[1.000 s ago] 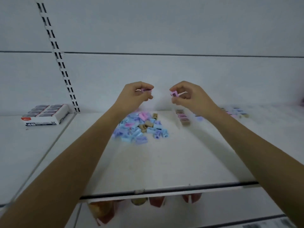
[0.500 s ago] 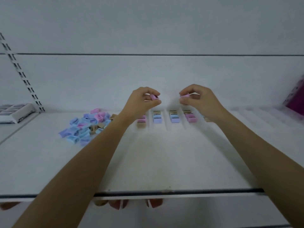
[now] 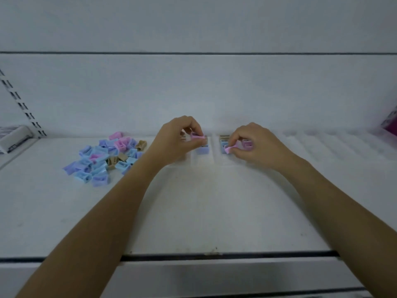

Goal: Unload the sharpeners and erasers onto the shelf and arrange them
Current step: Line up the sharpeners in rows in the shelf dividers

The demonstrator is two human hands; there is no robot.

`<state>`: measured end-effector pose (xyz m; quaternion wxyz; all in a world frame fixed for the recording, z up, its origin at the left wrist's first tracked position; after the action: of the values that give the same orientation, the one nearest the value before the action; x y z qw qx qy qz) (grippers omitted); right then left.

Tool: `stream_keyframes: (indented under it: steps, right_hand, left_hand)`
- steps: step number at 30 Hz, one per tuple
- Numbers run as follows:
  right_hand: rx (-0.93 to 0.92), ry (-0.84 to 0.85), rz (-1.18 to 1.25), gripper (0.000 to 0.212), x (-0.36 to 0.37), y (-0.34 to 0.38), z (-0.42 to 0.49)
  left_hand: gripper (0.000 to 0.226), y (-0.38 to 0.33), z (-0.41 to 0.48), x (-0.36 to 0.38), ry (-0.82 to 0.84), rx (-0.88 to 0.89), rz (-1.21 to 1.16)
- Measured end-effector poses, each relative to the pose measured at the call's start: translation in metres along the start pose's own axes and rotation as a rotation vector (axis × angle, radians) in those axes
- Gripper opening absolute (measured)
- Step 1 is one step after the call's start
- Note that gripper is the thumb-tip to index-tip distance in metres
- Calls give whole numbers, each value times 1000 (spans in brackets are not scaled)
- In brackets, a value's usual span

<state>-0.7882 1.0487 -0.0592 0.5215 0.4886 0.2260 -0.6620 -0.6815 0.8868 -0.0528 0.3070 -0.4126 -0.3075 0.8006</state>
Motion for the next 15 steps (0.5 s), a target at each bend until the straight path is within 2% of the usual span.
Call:
stream_keyframes:
  steps: [7, 11, 15]
  right_hand:
    - [6, 32, -72, 9, 3, 5, -5]
    - [-1, 66, -128, 10, 4, 5, -4]
    - [3, 65, -145, 5, 5, 5, -4]
  left_hand:
    - [13, 4, -5, 16, 136, 36, 183]
    - [13, 3, -5, 22, 197, 25, 214]
    - [11, 3, -7, 27, 240, 44, 344]
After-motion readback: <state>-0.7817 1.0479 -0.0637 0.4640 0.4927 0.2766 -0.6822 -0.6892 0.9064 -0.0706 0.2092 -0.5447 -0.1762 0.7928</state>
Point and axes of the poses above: each hand's wrist, its own z-axis towards the middle knuckle, its own x-axis out of the palm, y = z × x, the point moved 4 cm from there along z, towards the middle knuckle, and after that the axes turned 14 degrees about -z, right-handed, at the moved point
